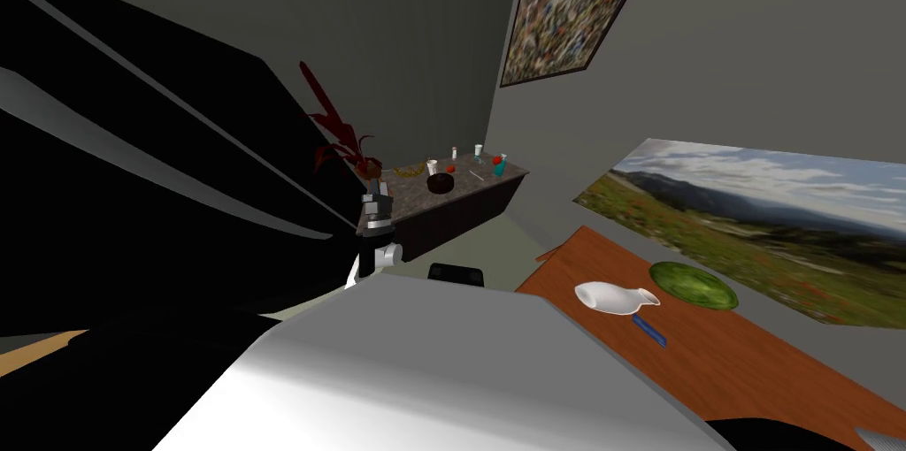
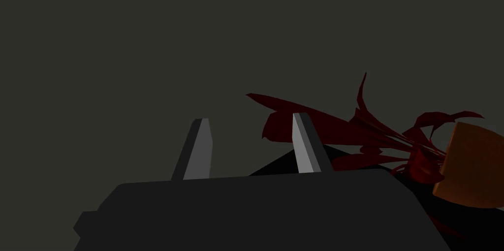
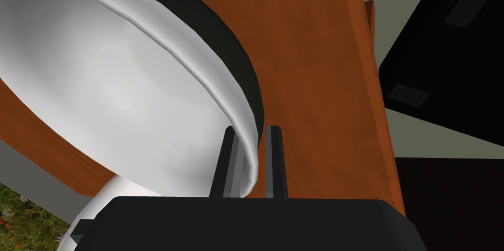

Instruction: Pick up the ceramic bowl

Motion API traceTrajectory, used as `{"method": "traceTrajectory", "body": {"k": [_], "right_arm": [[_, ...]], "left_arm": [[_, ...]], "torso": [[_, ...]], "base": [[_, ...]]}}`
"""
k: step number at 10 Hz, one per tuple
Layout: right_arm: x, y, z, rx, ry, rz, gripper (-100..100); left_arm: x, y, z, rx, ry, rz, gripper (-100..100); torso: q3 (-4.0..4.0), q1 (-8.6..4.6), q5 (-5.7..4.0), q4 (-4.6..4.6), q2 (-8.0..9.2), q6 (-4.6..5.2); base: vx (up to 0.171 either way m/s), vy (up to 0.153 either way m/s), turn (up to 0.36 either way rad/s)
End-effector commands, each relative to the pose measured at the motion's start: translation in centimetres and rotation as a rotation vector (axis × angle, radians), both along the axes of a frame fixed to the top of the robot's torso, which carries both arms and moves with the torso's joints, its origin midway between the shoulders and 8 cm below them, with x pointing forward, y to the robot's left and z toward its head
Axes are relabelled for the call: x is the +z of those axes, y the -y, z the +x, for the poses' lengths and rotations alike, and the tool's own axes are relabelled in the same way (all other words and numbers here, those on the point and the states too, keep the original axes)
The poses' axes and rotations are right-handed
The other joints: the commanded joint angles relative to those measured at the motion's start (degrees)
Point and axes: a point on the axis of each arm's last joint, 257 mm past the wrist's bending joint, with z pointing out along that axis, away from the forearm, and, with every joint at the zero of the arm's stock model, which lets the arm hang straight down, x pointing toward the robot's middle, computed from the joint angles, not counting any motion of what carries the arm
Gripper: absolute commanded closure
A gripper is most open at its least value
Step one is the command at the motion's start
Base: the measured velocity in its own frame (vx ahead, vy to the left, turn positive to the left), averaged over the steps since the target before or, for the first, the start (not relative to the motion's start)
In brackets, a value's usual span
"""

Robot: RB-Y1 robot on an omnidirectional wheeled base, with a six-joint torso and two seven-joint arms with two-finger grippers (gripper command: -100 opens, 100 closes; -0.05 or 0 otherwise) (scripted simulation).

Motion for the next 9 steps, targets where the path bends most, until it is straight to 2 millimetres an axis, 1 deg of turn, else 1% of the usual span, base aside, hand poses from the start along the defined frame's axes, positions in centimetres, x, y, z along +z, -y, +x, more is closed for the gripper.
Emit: {"method": "traceTrajectory", "body": {"k": [1,3,4,5,7,8,9], "right_arm": [[0.0,0.0,0.0,0.0,0.0,0.0,100],[0.0,0.1,0.0,-0.001,0.001,-0.001,100],[0.0,0.1,0.0,-0.001,0.001,-0.001,0],[0.8,0.2,0.0,0.008,-0.003,-0.001,100],[1.6,0.2,-0.1,0.017,-0.005,0.002,100],[1.3,0.3,-0.1,0.014,-0.005,0.001,100],[1.4,0.3,-0.1,0.015,-0.005,0.001,0]], "left_arm": [[0.0,0.0,0.0,0.0,0.0,0.0,0],[0.0,0.0,0.0,0.0,0.0,0.0,0],[0.0,0.0,0.0,0.0,0.0,0.0,0],[0.0,0.0,0.0,0.0,0.0,0.0,0],[0.0,0.0,0.0,0.0,0.0,0.0,0],[0.0,0.0,0.0,0.0,0.0,0.0,0],[0.0,0.0,0.0,0.0,0.0,0.0,0]], "torso": [[0.0,0.0,0.0,0.0,0.0,0.0],[-0.02,0.04,-0.02,-0.02,-0.02,0.02],[-0.02,0.06,0.0,-0.02,-0.02,0.01],[-0.02,0.07,0.01,-0.02,-0.02,0.01],[-0.09,0.17,0.07,-0.06,-0.13,0.03],[-0.1,0.21,0.08,-0.06,-0.15,0.02],[-0.08,0.17,0.07,-0.05,-0.11,0.01]], "base": [[0.0,0.0,0.0],[0.0,0.0,0.0],[0.0,0.0,0.0],[0.019,0.007,-0.077],[0.032,0.014,-0.061],[0.011,0.008,-0.01],[0.0,0.0,0.0]]}}
